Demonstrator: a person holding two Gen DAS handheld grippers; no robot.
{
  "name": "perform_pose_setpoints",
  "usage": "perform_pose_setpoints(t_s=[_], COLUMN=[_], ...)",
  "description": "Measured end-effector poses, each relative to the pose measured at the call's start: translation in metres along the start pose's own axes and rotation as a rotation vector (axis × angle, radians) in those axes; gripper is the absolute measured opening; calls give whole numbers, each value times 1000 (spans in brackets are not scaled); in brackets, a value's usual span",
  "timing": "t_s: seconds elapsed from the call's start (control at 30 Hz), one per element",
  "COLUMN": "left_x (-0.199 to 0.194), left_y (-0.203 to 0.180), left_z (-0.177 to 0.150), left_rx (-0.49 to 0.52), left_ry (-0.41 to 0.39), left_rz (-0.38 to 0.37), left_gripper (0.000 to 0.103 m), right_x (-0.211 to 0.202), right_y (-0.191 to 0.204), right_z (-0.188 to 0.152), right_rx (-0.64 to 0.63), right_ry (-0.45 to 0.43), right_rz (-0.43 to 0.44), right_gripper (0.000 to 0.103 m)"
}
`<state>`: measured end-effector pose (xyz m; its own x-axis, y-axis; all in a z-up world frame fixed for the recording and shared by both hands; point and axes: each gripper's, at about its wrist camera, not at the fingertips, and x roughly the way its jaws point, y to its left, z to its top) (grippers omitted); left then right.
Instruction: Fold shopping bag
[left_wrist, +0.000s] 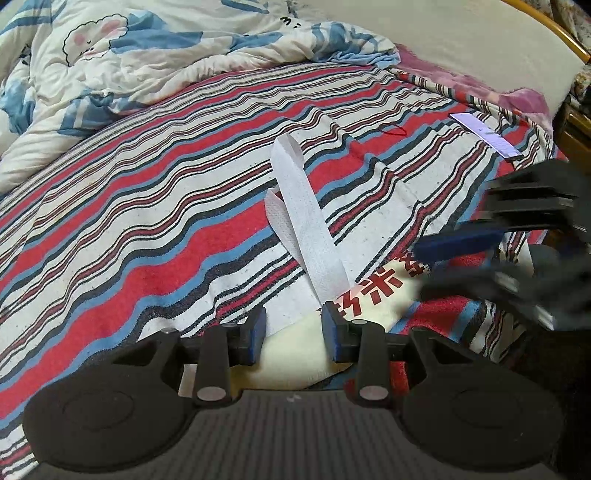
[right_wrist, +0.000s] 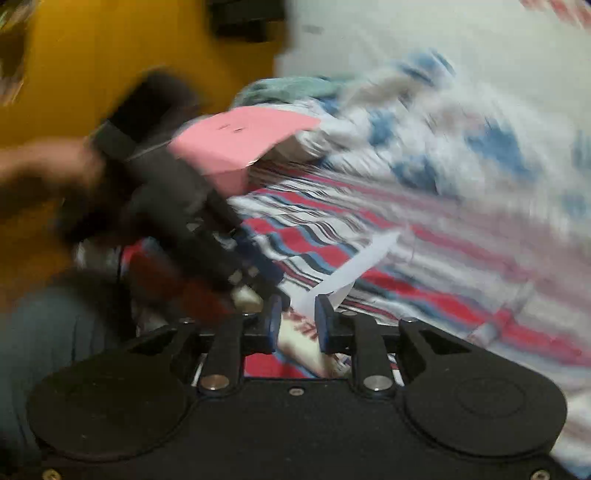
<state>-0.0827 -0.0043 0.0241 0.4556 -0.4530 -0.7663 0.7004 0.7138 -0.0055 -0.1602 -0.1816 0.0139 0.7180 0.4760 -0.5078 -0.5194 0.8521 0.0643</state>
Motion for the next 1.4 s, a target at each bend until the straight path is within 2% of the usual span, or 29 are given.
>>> perform_pose_setpoints(t_s=[0.03,0.1,0.23,0.3,0.43,0.5,0.6,0.73,0.87,0.93,1.07,1.17,1.23,1.33,1.4], left_x=[0,0,-7,-16,-32,-30,-16,3,18,25,24,12,6,-6,-20], left_y=[0,-1,-5,-16,-46,-58,-71,-85,-95,-99,-103,-99,-93,-85,-81], left_z=[-1,-2,-1,-1,-4,-5,-8,-17,-26,-32,-40,-39,-31,-18,-8], left_rx=[7,25,112,226,520,659,815,938,1033,1098,1137,1116,1060,955,884], left_ry=[-5,-18,-36,-30,20,68,139,168,156,151,132,88,74,79,55], left_rz=[0,-5,-28,-24,49,77,126,180,225,239,268,258,229,166,135], left_gripper=[32,32,32,32,32,32,31,32,32,29,24,22,21,20,19], right_x=[9,19,19,19,21,23,22,21,21,21,17,5,-4,-5,-17], right_y=[-8,-14,-3,5,8,6,3,3,2,2,3,0,-3,-5,-5], right_z=[0,-5,-11,-15,-14,-14,-15,-17,-19,-20,-21,-18,-16,-12,-6], right_rx=[67,113,94,58,39,48,62,72,71,63,61,87,119,128,146], right_ry=[20,53,56,54,63,64,63,53,41,36,13,-32,-59,-48,-103], right_rz=[4,-4,-59,-89,-109,-107,-102,-93,-84,-80,-72,-27,0,-4,14], right_gripper=[0,0,0,0,0,0,0,0,0,0,0,1,1,1,2])
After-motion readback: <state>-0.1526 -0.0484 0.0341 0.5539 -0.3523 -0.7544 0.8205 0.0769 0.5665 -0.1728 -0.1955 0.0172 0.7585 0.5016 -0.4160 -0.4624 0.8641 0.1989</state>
